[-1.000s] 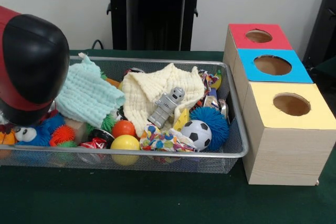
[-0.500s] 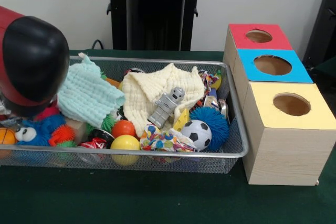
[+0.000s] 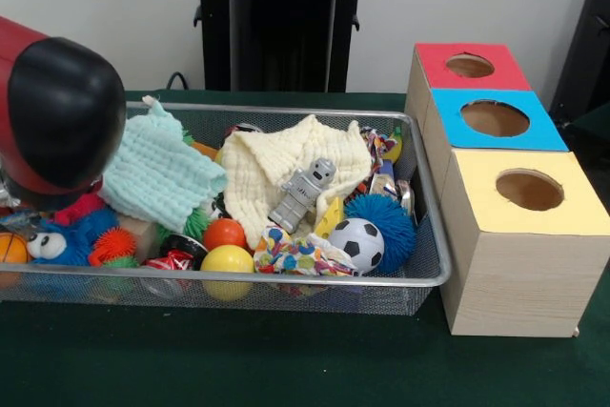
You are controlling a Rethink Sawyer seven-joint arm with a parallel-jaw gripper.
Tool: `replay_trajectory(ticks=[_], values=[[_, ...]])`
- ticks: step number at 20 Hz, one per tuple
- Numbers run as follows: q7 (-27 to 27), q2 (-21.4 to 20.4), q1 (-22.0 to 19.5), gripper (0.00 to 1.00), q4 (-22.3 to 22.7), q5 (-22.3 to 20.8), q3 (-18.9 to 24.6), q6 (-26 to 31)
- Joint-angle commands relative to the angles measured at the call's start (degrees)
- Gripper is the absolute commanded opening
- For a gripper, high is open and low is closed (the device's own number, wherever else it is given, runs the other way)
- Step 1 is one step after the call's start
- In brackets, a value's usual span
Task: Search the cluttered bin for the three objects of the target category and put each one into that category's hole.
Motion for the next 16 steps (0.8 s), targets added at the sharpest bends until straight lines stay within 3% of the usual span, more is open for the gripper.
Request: replay_trajectory(ticks=[1,16], values=[[-14.8,5.1,-0.8,1.00,2.2,-1.5,2.3,-0.1],[-14.0,4.5,-0.8,1.00,3.6,-1.9,0.6,-3.8]])
